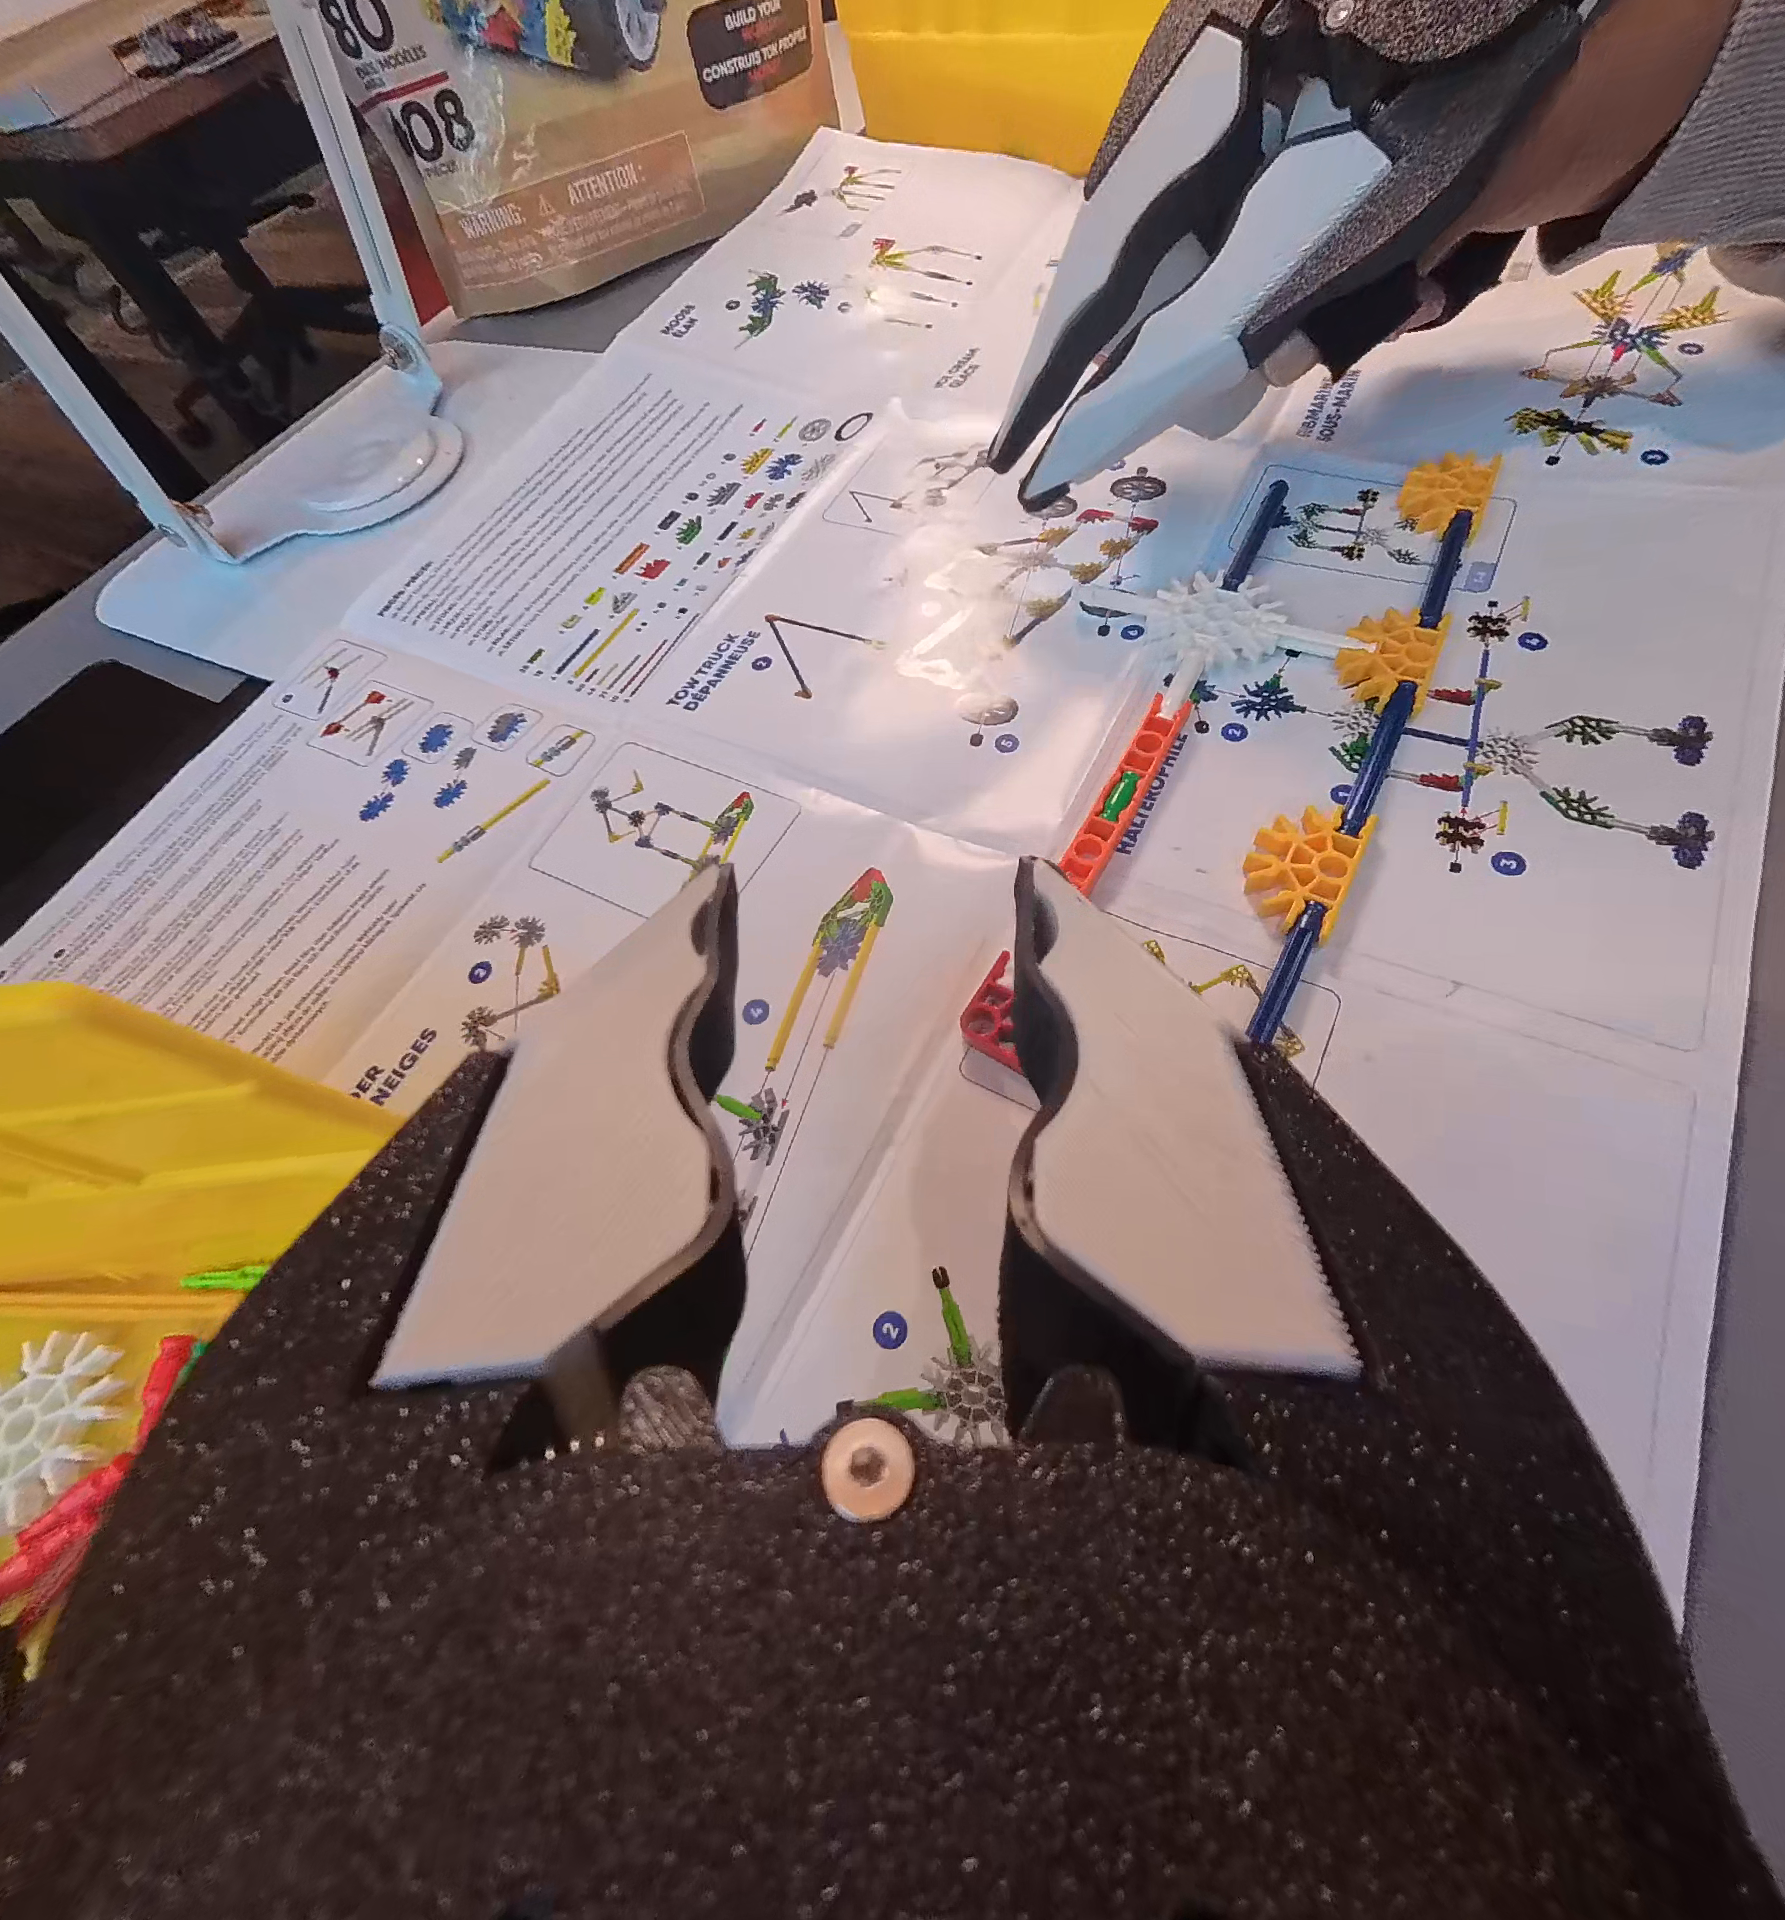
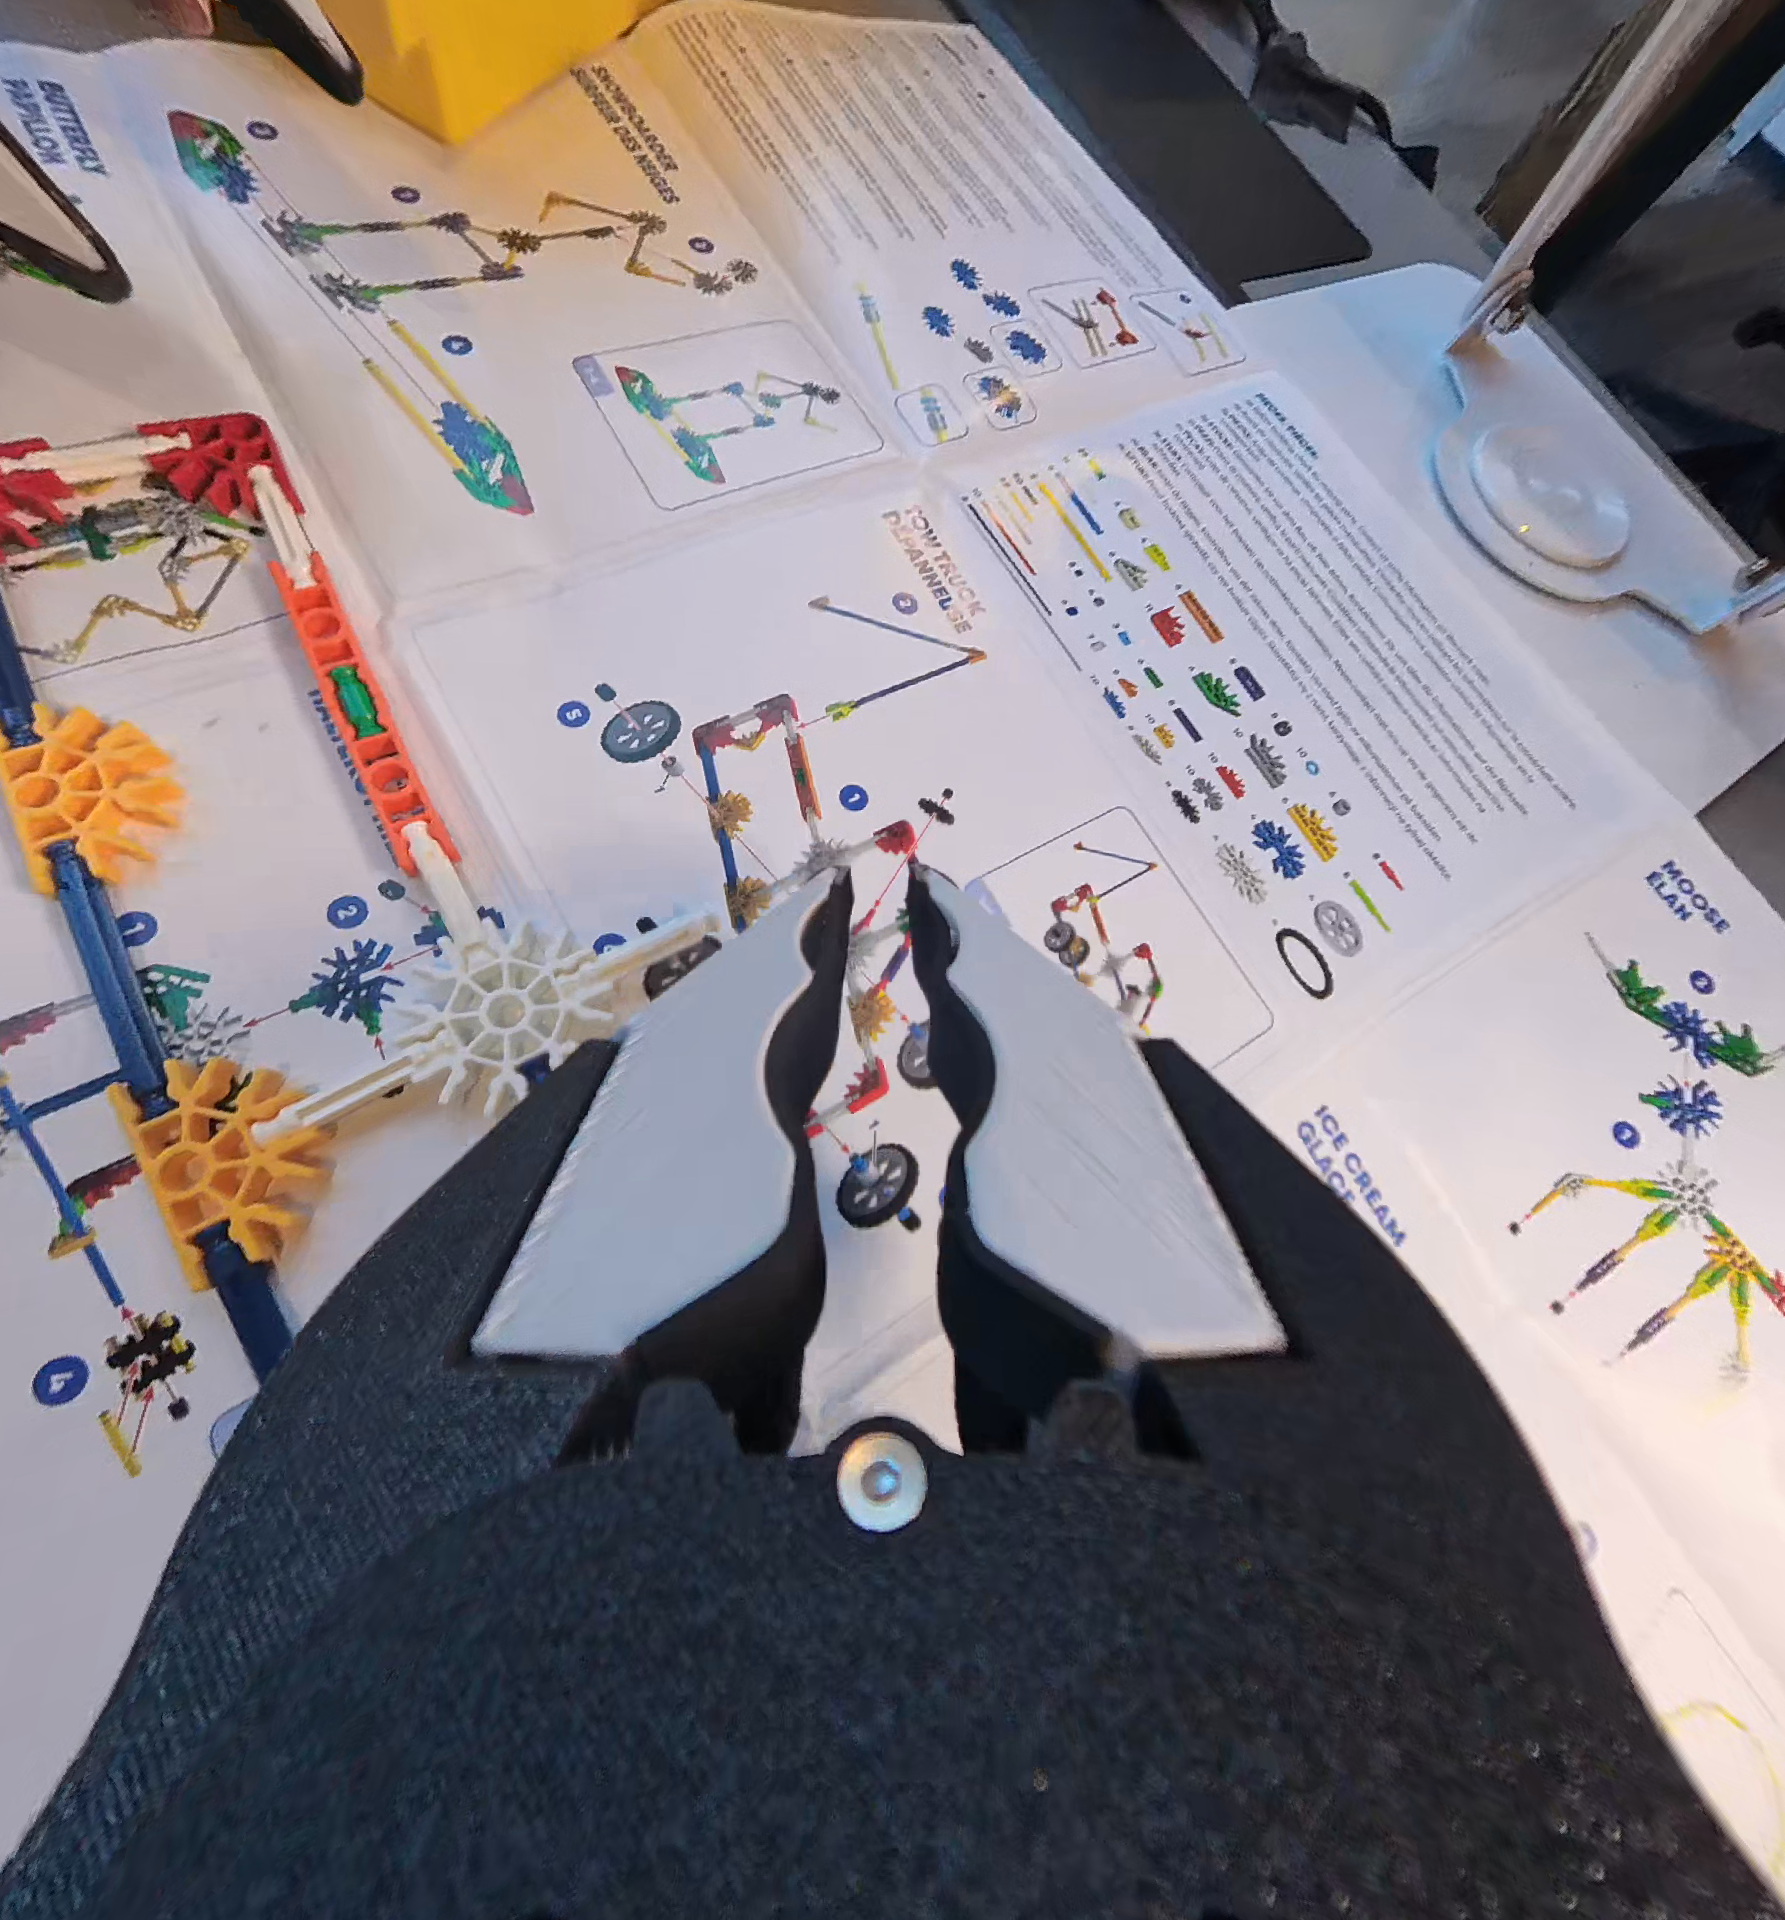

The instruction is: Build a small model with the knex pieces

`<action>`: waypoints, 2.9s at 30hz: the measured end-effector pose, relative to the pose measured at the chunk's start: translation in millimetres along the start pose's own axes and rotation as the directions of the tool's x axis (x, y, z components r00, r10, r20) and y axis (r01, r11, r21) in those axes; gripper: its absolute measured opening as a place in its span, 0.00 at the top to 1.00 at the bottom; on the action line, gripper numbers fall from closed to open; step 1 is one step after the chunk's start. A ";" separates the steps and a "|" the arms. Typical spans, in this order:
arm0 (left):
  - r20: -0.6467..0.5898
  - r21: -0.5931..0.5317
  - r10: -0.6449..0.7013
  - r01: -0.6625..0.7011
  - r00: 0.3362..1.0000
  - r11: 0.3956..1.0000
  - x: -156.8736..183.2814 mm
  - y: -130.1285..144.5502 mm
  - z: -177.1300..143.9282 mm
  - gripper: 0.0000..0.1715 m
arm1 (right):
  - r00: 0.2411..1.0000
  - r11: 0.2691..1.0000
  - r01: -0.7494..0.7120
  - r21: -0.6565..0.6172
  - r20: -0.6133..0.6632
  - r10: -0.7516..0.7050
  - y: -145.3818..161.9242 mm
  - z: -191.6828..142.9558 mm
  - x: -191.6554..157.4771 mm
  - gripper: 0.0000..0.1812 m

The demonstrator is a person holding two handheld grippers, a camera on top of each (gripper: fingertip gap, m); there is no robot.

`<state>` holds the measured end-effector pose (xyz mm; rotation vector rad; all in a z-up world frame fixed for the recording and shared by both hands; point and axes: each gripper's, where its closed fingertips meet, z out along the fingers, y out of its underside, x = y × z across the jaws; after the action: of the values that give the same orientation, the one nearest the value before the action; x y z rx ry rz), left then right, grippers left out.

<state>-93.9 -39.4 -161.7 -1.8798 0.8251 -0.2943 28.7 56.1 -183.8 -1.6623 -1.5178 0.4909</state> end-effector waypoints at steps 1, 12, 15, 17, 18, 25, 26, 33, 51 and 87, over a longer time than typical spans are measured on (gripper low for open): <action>-0.009 -0.009 -0.005 0.005 1.000 1.000 1.1 1.7 0.7 0.70 | 1.000 1.000 -0.003 -0.006 0.001 0.003 2.1 -1.0 -0.1 0.95; -0.011 -0.037 0.000 0.000 1.000 0.999 4.2 6.7 1.6 0.72 | 1.000 0.999 0.014 -0.038 0.029 -0.013 9.1 5.4 -11.8 0.97; -0.014 -0.039 -0.005 0.004 1.000 0.999 4.3 7.4 1.6 0.72 | 1.000 1.000 0.006 -0.029 0.027 -0.005 8.1 4.9 -10.9 0.97; -0.014 -0.039 -0.006 0.005 1.000 0.999 3.8 7.7 0.9 0.72 | 1.000 1.000 -0.009 -0.015 0.030 0.010 6.3 3.6 -9.8 0.97; -0.014 -0.040 -0.007 0.006 1.000 0.999 3.6 8.2 0.8 0.72 | 0.999 1.000 -0.016 -0.009 0.032 0.016 5.8 2.8 -9.3 0.97; -0.023 -0.040 -0.003 0.002 1.000 0.999 5.0 8.0 1.0 0.73 | 0.998 0.999 -0.051 0.005 0.026 0.051 7.1 -2.3 -0.9 0.97; -0.024 -0.042 0.000 -0.001 1.000 0.999 5.5 8.2 1.2 0.73 | 0.998 0.998 -0.059 0.008 0.023 0.059 7.3 -3.1 1.1 0.97; -0.021 -0.050 0.019 -0.020 1.000 0.999 6.5 9.3 1.8 0.74 | 0.997 0.997 -0.081 0.017 0.011 0.081 7.5 -4.1 5.6 0.98; 0.012 -0.066 0.059 -0.058 0.998 0.996 2.9 10.0 1.1 0.76 | 0.999 0.999 0.045 -0.021 -0.005 -0.046 6.5 11.2 -6.4 1.00; 0.039 -0.084 0.101 -0.098 0.994 0.992 -1.3 12.2 0.1 0.79 | 0.991 0.989 0.126 -0.081 -0.038 -0.129 6.2 31.0 7.5 1.00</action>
<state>-99.8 -41.6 -172.2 -1.9078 0.9105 -0.1597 11.0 72.9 -205.2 -1.6119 -1.6180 0.3290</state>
